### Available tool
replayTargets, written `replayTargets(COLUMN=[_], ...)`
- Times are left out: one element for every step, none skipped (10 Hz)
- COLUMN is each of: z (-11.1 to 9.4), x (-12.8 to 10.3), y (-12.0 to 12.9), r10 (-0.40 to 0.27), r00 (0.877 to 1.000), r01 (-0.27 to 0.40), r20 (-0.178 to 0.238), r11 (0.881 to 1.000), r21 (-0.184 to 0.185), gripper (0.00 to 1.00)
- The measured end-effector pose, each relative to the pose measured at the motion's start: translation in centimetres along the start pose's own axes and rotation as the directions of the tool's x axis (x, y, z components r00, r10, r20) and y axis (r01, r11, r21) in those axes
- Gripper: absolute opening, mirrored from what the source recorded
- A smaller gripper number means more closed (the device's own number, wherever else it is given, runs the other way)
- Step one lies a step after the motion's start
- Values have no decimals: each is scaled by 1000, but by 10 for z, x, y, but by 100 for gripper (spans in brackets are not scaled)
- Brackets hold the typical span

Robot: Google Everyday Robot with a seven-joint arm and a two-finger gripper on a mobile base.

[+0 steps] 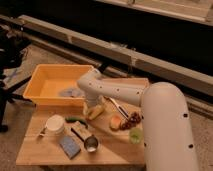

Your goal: Place banana in metal cup

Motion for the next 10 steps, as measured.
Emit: replayTargets(z=[3, 4, 5, 7, 7, 8, 9, 9, 10, 10], x=[1, 3, 4, 5, 5, 5, 5, 4, 3, 0], y=[1, 1, 0, 2, 3, 4, 6, 9, 13, 21], r10=[6, 9, 10, 15, 18, 19, 21, 24, 30, 41], r00=[1000, 1000, 1000, 1000, 1000, 1000, 1000, 1000, 999, 999], r01=[-6, -9, -10, -14, -18, -19, -21, -24, -30, -41], r20=[-1, -8, -11, -16, -17, -17, -18, -18, -19, -22], r11=[1000, 1000, 1000, 1000, 1000, 1000, 1000, 1000, 1000, 999], r21=[-1, -1, 2, 5, 8, 9, 9, 8, 5, -2], gripper=[75, 67, 58, 45, 37, 27, 15, 6, 1, 0])
